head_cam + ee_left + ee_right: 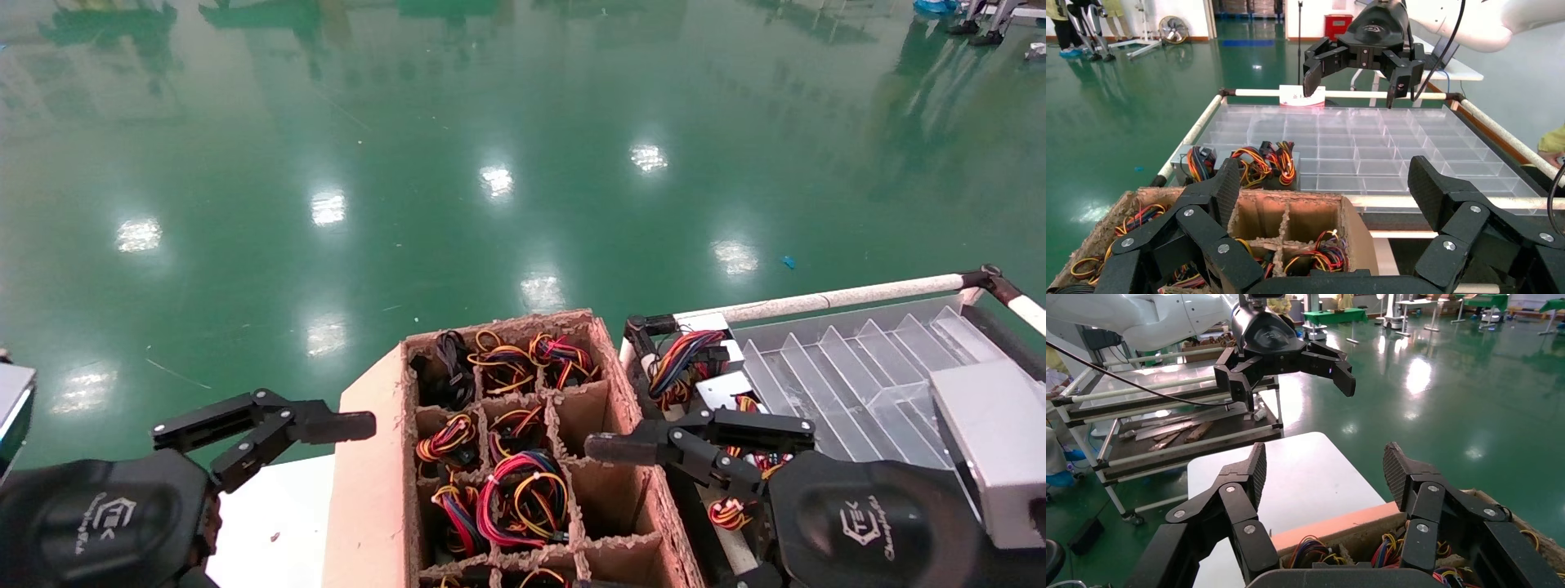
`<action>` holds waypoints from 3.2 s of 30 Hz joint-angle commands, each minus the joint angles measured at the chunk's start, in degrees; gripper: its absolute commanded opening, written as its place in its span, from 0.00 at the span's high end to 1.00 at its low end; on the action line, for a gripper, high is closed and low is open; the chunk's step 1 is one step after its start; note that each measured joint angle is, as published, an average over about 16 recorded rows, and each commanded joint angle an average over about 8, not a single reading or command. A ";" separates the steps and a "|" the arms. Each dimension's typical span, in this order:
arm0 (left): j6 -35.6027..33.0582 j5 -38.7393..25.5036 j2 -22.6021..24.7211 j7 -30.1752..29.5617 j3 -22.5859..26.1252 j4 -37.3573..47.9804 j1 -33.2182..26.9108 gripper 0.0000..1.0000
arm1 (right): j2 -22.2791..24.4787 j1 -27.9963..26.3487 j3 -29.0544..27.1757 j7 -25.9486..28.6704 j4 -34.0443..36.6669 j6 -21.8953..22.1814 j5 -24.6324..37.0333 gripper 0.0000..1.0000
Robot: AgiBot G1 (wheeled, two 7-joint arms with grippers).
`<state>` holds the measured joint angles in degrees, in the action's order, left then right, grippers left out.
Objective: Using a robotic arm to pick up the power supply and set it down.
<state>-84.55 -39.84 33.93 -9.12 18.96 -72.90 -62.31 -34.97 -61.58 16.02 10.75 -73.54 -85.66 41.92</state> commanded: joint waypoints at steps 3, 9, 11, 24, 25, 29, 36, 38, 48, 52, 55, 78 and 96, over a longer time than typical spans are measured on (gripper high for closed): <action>0.00 0.00 0.00 0.00 0.00 0.00 0.00 0.00 | 0.00 0.00 0.00 0.00 0.00 0.00 0.00 0.09; 0.00 0.00 0.00 0.00 0.00 0.00 0.00 0.00 | 0.00 0.00 0.00 0.00 0.00 0.00 0.00 0.02; 0.00 0.00 0.00 0.00 0.00 0.00 0.00 0.00 | 0.00 0.00 0.00 0.00 0.00 0.00 0.00 0.02; 0.00 0.00 0.00 0.00 0.00 0.00 0.00 0.00 | 0.00 0.00 0.00 0.00 0.00 0.00 0.00 0.00; 0.00 0.00 0.00 0.00 0.00 0.00 0.00 0.00 | 0.00 0.00 0.00 0.00 0.00 0.00 0.00 0.00; 0.00 0.00 0.00 0.00 0.00 0.00 0.00 0.00 | 0.00 0.00 0.00 0.00 0.00 0.00 0.00 0.00; 0.00 0.00 0.00 0.00 0.00 0.00 0.00 0.00 | 0.00 0.00 0.00 0.00 0.00 0.00 0.00 0.00; 0.00 0.00 0.00 0.00 0.00 0.00 0.00 0.00 | 0.00 0.00 0.00 0.00 0.00 0.00 0.00 0.00; 0.00 0.00 0.00 0.00 0.00 0.00 0.00 0.75 | 0.00 0.00 0.00 0.00 0.00 0.00 0.00 0.00; 0.00 0.00 0.00 0.00 0.00 0.00 0.00 1.00 | 0.00 0.00 0.00 0.00 0.00 0.00 0.00 0.00; 0.00 0.00 0.00 0.00 0.00 0.00 0.00 1.00 | 0.00 0.00 0.00 0.00 0.00 0.00 0.00 0.00; -0.01 0.01 0.00 0.01 0.02 0.02 -0.01 1.00 | 1.57 -3.60 1.35 -2.26 3.37 7.20 11.75 0.00; 0.00 0.02 -0.01 0.02 0.04 0.03 -0.02 1.00 | -17.18 -27.69 16.30 -7.08 16.77 15.54 46.99 0.40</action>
<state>-84.55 -39.82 33.93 -9.09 19.00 -72.87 -62.33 -51.82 -88.71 32.03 3.51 -56.70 -70.13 88.21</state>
